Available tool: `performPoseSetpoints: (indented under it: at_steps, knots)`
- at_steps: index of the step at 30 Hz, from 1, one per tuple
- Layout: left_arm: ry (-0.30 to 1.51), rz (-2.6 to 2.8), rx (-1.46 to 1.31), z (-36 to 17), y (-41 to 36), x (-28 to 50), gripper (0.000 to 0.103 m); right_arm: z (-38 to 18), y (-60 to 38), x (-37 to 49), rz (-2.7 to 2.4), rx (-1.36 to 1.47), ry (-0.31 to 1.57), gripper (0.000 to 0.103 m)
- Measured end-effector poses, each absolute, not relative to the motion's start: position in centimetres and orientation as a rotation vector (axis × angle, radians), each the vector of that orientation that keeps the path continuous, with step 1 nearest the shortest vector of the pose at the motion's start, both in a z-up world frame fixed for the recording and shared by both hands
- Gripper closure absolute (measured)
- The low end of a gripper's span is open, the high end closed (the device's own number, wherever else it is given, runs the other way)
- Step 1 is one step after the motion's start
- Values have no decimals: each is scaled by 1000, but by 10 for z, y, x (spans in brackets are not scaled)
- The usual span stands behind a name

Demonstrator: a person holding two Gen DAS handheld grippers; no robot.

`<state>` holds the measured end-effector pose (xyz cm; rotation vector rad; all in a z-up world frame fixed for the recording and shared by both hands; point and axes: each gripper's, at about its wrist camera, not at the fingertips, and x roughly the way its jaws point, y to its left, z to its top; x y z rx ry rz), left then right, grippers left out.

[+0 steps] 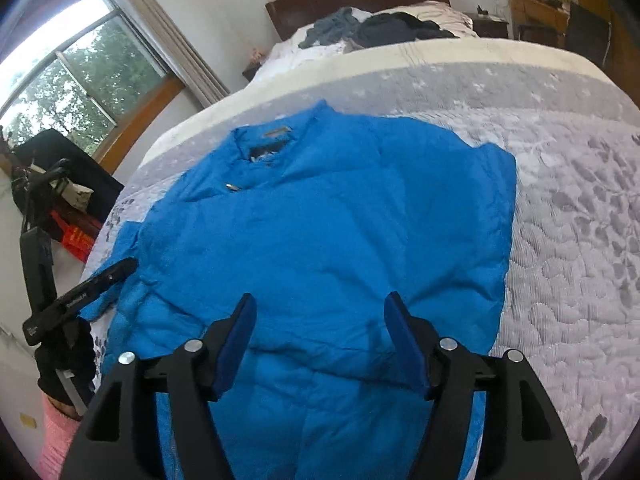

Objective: Fold large clothes
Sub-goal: 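Grasp the other sleeve of the jacket with the left gripper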

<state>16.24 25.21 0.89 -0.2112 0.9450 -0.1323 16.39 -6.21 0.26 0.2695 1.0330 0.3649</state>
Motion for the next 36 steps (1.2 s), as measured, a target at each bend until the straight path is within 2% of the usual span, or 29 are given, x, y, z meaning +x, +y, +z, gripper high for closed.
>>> performPoseSetpoints:
  at_steps: [8, 16, 22, 29, 36]
  knots:
    - [1060, -100, -258, -33, 258, 189, 46, -34, -62, 180, 341, 282, 1122, 36]
    - [982, -111, -320, 3, 286, 152, 44, -5, -64, 164, 389, 297, 1064, 35]
    - [915, -10, -345, 23, 363, 81, 34, 18, -37, 143, 460, 236, 1038, 32]
    - [920, 215, -504, -4, 479, 0, 33, 13, 14, 127, 559, 152, 1077, 30]
    - [877, 291, -709, -34, 549, -19, 34, -2, 40, 120, 575, 86, 1106, 29]
